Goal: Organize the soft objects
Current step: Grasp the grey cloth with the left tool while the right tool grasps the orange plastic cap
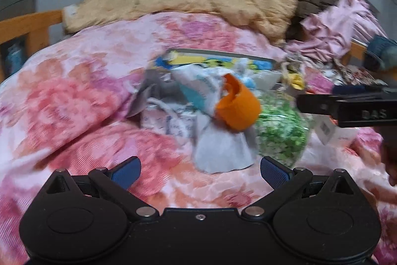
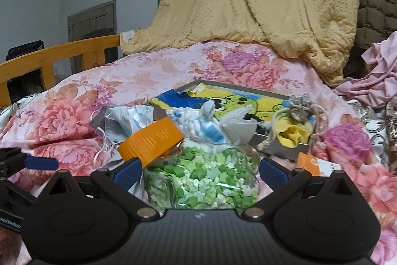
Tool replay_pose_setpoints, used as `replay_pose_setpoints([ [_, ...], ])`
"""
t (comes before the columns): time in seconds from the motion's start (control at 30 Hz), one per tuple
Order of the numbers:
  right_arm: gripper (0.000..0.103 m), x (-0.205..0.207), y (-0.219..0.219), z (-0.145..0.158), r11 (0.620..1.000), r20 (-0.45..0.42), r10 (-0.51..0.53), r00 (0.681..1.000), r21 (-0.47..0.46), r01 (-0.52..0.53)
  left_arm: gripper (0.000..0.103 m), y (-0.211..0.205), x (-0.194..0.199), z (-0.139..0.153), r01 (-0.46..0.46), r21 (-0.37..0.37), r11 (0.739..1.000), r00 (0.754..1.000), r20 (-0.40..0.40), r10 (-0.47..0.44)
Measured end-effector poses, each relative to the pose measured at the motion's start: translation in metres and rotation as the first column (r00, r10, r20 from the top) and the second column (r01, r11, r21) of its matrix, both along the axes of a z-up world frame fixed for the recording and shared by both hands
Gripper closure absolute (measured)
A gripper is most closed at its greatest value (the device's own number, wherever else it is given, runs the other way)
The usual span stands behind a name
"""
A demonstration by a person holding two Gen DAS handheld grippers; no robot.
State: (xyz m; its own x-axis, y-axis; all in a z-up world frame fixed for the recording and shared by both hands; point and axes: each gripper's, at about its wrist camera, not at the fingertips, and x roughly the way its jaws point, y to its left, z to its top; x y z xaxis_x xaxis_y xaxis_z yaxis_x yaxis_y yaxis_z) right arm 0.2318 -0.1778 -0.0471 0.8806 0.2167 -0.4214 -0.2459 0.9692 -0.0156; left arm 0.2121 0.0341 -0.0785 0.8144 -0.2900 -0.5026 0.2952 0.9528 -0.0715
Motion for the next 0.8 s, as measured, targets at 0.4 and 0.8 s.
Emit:
replay_pose_setpoints([
  [0.4,0.0,0.022,0.013,-0.003,0.993,0.019,0.118,0.993,0.021,-0.119,0.007,-0.01,0.029,-0.018,0.112,-0.087,0.99,0.993,-0.038,-0.116],
  [0.8,0.012,0.043,0.03,-0.002,0.973,0.013,0.227,0.974,0.035,-0.227,0.02,-0.021,0.04,-0.029,0.11,-0.094,0.989,0.994,-0.013,-0.112],
])
